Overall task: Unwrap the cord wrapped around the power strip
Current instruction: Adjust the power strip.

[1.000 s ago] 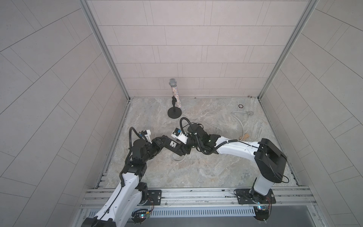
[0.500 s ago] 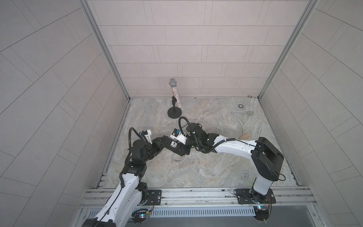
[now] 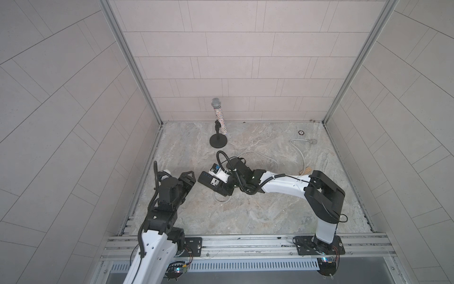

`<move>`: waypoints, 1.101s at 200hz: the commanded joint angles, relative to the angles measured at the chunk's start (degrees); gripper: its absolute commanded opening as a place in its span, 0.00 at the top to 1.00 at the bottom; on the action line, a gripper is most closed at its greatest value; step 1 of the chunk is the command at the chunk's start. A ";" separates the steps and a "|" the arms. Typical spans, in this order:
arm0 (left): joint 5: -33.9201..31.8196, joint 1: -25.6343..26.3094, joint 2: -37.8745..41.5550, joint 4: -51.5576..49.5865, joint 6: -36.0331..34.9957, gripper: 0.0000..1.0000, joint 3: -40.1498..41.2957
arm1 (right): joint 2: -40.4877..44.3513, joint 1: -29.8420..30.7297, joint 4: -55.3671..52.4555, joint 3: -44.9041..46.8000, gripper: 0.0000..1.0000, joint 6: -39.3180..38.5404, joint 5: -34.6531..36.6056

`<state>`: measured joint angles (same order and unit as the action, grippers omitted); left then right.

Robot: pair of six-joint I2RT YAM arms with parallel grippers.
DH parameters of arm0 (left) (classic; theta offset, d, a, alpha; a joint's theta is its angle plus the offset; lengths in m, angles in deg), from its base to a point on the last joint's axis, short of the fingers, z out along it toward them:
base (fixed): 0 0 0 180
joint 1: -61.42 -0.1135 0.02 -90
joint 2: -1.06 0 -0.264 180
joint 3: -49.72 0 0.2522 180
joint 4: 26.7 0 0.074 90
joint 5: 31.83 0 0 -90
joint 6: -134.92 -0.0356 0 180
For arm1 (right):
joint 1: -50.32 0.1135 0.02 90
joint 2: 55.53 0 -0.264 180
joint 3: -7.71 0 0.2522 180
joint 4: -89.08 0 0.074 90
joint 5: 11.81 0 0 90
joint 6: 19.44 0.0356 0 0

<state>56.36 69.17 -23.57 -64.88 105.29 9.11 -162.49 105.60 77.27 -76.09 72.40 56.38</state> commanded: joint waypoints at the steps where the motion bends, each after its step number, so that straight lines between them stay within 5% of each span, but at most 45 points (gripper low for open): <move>1: -22.04 -0.19 3.04 -17.55 -4.37 0.32 -6.80 | -0.55 2.39 -0.16 -1.42 0.76 -2.43 1.73; 26: -27.55 -0.19 3.00 -20.34 -9.30 0.32 -11.55 | -0.33 4.49 -2.32 -0.67 0.76 -9.61 -2.41; 71: -27.98 -0.18 2.24 -18.90 -12.39 0.32 -13.14 | -0.12 5.80 -6.10 -0.11 0.77 -14.04 -6.35; 93: -27.33 -0.18 2.58 -19.03 -11.79 0.32 -12.67 | 0.32 5.53 -1.80 0.24 0.79 -7.04 -0.95; 120: -26.69 -0.17 3.04 -19.07 -11.53 0.32 -12.22 | -0.86 4.66 2.06 -2.10 0.80 5.55 14.11; 155: -25.93 -0.15 2.76 -19.17 -11.95 0.32 -12.39 | -7.80 1.33 -15.54 -17.10 0.84 21.44 33.55; 182: -25.19 -0.19 2.32 -19.08 -11.94 0.32 -11.95 | -13.05 -0.52 -27.08 -27.63 0.88 22.99 33.68; 220: -21.88 -0.14 0.63 -16.02 -11.97 0.32 -9.52 | -10.41 -0.78 -22.99 -24.54 0.89 14.35 28.80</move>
<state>32.47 69.17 -21.45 -82.35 93.89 -2.43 -175.54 103.86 56.03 -102.23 89.91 85.32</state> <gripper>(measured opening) 0.680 0.511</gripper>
